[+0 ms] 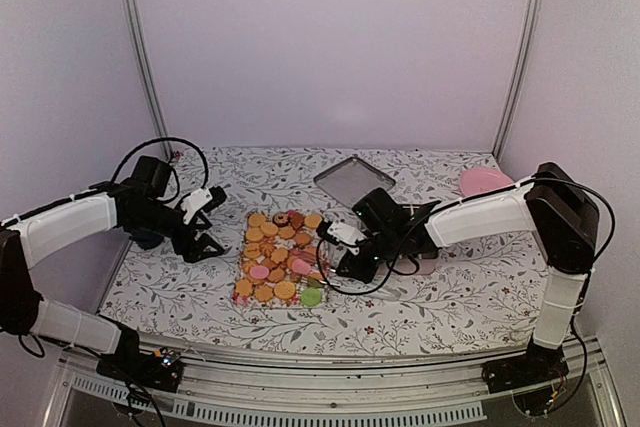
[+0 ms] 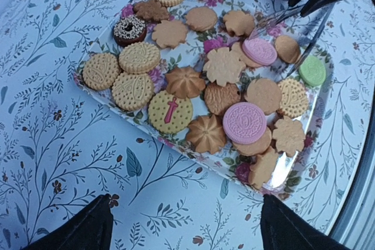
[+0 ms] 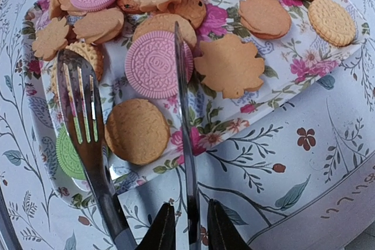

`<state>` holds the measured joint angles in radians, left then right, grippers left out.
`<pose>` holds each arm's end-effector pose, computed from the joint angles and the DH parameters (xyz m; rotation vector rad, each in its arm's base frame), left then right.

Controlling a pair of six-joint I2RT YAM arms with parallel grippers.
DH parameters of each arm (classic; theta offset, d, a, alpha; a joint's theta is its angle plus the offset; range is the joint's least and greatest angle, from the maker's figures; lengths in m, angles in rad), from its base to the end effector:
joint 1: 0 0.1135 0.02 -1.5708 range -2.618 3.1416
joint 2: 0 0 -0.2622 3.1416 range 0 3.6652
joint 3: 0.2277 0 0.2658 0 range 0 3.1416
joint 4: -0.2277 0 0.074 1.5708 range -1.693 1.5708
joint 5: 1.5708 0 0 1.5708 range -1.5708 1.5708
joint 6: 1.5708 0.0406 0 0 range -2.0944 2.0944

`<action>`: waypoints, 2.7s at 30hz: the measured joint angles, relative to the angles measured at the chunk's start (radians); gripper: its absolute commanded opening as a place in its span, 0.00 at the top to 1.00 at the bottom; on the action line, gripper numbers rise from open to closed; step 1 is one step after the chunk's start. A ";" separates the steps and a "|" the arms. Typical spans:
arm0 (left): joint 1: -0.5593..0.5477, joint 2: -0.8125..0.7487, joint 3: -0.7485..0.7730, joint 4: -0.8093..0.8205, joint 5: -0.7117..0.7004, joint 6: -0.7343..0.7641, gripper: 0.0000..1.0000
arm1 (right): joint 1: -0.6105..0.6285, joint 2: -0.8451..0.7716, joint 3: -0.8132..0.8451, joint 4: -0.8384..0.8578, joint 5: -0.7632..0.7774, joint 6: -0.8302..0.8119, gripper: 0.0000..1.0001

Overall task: Pack the cookies
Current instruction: Pick up the clamp from the plate, then pass from the right arm to the left

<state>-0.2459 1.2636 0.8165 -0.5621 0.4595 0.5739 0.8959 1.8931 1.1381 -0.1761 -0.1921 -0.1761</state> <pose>0.2468 -0.0805 0.2121 1.1423 2.2088 -0.4557 0.2443 0.3177 0.1371 -1.3767 2.1579 0.5291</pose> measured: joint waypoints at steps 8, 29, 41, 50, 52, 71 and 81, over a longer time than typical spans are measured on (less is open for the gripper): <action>-0.025 0.000 0.000 -0.012 0.000 0.011 0.14 | 0.000 0.010 -0.013 0.000 0.013 -0.002 1.00; -0.164 0.150 0.277 -0.179 0.224 0.079 0.26 | 0.082 -0.083 0.064 -0.063 0.217 -0.024 1.00; -0.249 0.141 0.285 -0.219 0.311 0.183 0.44 | 0.169 -0.064 0.285 -0.068 0.357 -0.079 1.00; -0.249 0.131 0.276 -0.226 0.311 0.229 0.70 | 0.217 -0.003 0.328 -0.075 0.396 -0.114 1.00; -0.249 0.126 0.275 -0.227 0.313 0.239 0.84 | 0.224 0.004 0.330 -0.079 0.400 -0.117 1.00; -0.268 0.122 0.249 -0.204 0.284 0.219 1.00 | 0.229 0.018 0.362 -0.087 0.394 -0.110 0.25; -0.241 0.122 0.229 -0.039 0.355 -0.037 1.00 | -0.043 -0.302 0.176 0.145 0.168 0.192 0.01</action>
<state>-0.4870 1.3853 1.0451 -0.6014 0.8146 0.5365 0.8524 1.5913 1.3140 -0.0311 -0.0242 0.0154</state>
